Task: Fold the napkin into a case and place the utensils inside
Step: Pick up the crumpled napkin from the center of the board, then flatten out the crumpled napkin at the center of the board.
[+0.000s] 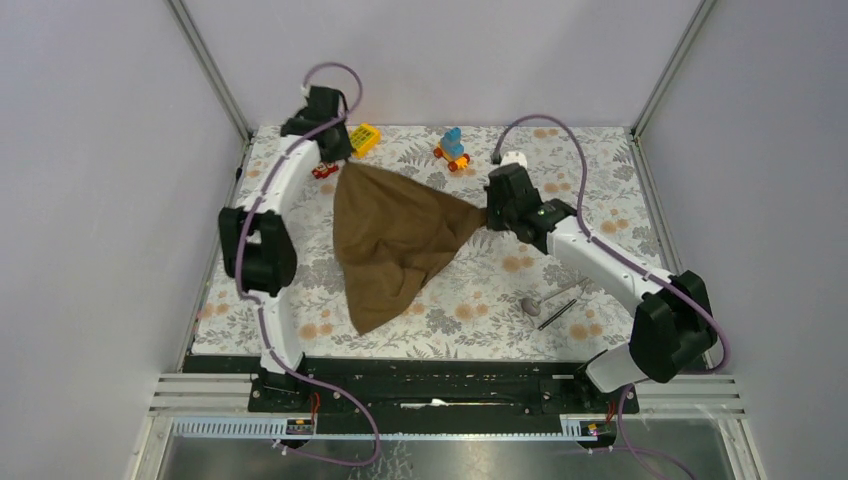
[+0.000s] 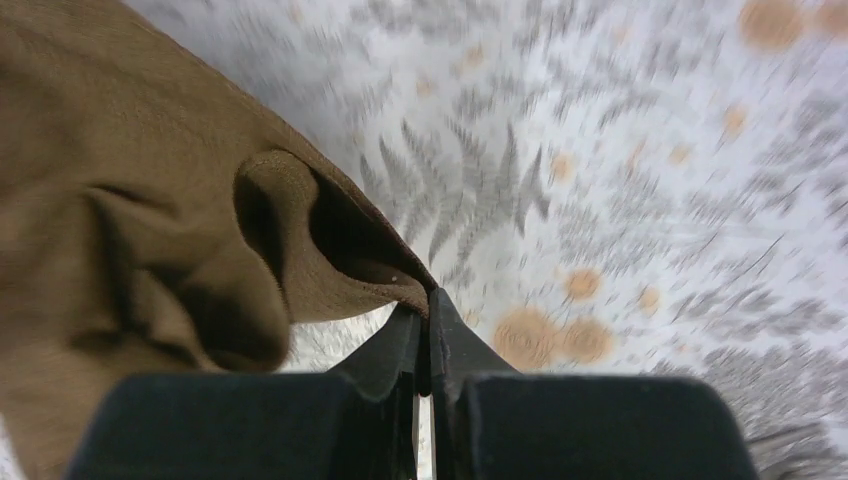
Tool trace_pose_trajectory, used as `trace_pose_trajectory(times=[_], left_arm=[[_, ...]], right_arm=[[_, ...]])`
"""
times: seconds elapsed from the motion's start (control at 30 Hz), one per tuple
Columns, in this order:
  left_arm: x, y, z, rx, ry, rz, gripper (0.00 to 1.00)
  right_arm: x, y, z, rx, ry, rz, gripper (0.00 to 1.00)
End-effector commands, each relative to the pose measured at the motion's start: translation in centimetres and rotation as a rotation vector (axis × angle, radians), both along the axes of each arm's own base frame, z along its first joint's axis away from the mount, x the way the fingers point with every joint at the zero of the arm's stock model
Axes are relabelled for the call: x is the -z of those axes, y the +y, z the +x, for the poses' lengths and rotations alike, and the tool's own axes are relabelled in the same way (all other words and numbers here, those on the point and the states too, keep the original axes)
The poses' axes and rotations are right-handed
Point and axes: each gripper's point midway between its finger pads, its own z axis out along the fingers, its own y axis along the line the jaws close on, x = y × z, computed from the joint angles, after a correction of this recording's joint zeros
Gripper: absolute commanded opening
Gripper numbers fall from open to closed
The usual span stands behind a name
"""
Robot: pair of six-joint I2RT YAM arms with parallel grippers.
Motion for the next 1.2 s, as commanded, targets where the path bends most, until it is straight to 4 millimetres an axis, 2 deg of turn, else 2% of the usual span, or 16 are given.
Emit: trace_pose_trajectory(times=[0.0, 0.1, 0.17, 0.23, 0.27, 0.33, 0.43, 0.5, 0.57, 0.63, 0.7, 0.77, 0.83, 0.93, 1.0, 1.17], left_arm=[[-19.4, 1.2, -0.9, -0.033, -0.414, -0.12, 0.0], [-27.1, 1.3, -5.1, -0.04, -0.589, -0.204, 0.0], [-31.4, 1.3, -9.0, -0.021, -0.718, -0.257, 0.0], [-34.7, 1.5, -13.1, -0.003, -0.834, -0.3, 0.0], [-35.4, 1.6, -15.0, 0.005, -0.872, -0.313, 0.0], [-38.3, 2.1, -19.5, 0.027, -0.985, -0.335, 0.0], [-41.5, 2.4, -25.9, 0.077, -1.116, -0.361, 0.0], [-42.7, 2.7, -28.6, 0.087, -1.164, -0.37, 0.0], [-43.6, 3.0, -30.5, 0.086, -1.19, -0.377, 0.0], [-44.2, 3.4, -31.5, 0.065, -1.198, -0.386, 0.0], [-44.1, 3.9, -31.5, 0.029, -1.194, -0.392, 0.0], [-43.3, 4.3, -30.4, -0.009, -1.17, -0.383, 0.0], [-41.6, 4.8, -28.3, -0.067, -1.119, -0.368, 0.0], [-38.3, 5.3, -24.3, -0.132, -1.051, -0.329, 0.0], [-35.1, 5.5, -21.1, -0.167, -0.982, -0.297, 0.0], [-24.8, 5.4, -12.0, -0.234, -0.733, -0.188, 0.0]], right_arm=[[-8.3, -1.5, 2.7, 0.003, -0.175, -0.106, 0.0], [-13.3, -1.4, 1.9, -0.047, -0.237, -0.072, 0.0], [-16.6, -1.0, 0.2, -0.116, -0.292, -0.004, 0.0], [-20.2, 0.2, -2.4, -0.238, -0.385, 0.114, 0.0], [-21.8, 0.7, -3.9, -0.305, -0.433, 0.169, 0.0], [-25.3, 2.0, -7.8, -0.484, -0.537, 0.287, 0.0], [-29.5, 2.0, -13.1, -0.666, -0.704, 0.388, 0.0], [-31.6, 1.2, -15.7, -0.716, -0.799, 0.425, 0.0], [-32.9, 0.7, -16.9, -0.726, -0.844, 0.451, 0.0], [-33.7, 0.3, -17.4, -0.712, -0.868, 0.472, 0.0], [-33.8, -0.3, -16.2, -0.62, -0.873, 0.477, 0.0], [-32.6, -1.2, -13.8, -0.491, -0.846, 0.452, 0.0], [-30.7, -2.0, -11.1, -0.37, -0.816, 0.399, 0.0], [-26.8, -2.4, -7.2, -0.265, -0.794, 0.282, 0.0], [-24.1, -2.6, -4.4, -0.201, -0.777, 0.195, 0.0], [-17.7, -2.4, 2.5, -0.167, -0.685, 0.082, 0.0]])
